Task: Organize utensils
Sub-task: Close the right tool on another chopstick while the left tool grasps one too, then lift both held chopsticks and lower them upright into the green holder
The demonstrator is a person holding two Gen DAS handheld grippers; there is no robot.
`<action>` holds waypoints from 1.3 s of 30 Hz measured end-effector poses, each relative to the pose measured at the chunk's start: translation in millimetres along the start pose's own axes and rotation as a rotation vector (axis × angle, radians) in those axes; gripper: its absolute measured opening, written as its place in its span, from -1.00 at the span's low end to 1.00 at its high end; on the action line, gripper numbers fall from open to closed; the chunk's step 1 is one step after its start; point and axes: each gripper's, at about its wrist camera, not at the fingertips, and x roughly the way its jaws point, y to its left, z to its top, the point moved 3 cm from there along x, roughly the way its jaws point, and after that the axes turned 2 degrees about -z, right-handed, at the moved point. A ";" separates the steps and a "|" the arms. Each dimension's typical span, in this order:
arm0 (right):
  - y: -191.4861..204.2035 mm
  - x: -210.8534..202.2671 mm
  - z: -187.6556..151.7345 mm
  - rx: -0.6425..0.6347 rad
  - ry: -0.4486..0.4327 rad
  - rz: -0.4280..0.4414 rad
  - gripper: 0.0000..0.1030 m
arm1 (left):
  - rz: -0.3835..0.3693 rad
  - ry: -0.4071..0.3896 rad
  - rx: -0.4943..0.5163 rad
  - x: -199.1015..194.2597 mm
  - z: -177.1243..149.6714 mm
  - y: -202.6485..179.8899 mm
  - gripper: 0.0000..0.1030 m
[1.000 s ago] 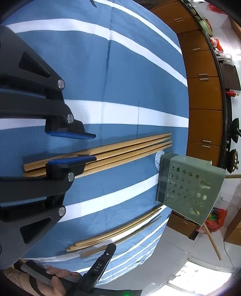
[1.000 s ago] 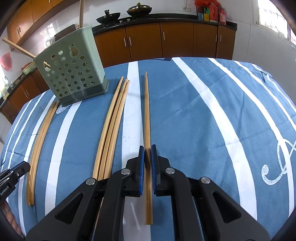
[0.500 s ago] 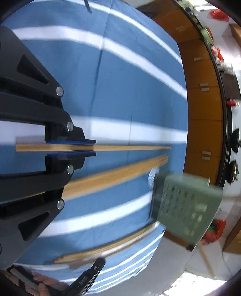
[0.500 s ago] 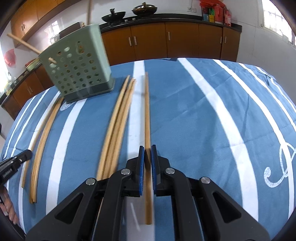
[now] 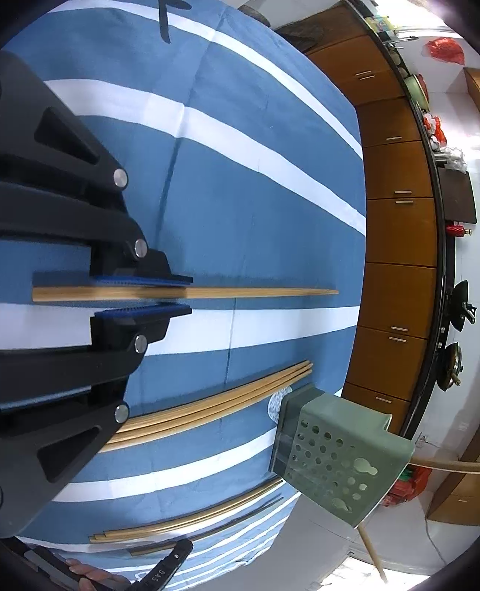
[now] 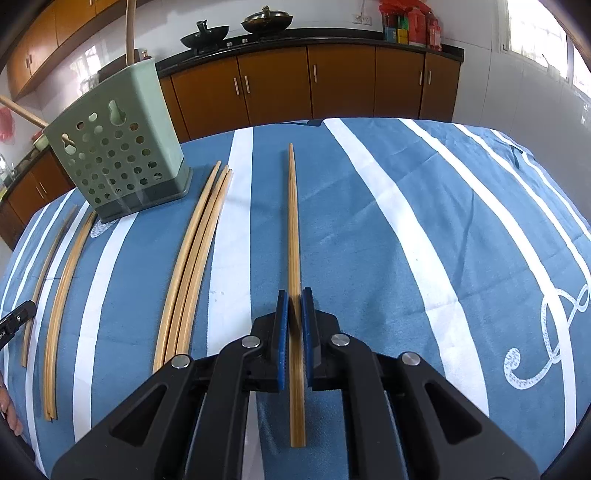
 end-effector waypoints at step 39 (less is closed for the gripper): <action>-10.5 -97.9 45.9 0.039 -0.332 0.099 -0.85 | -0.041 -0.270 0.041 -99.1 57.2 -12.6 -0.85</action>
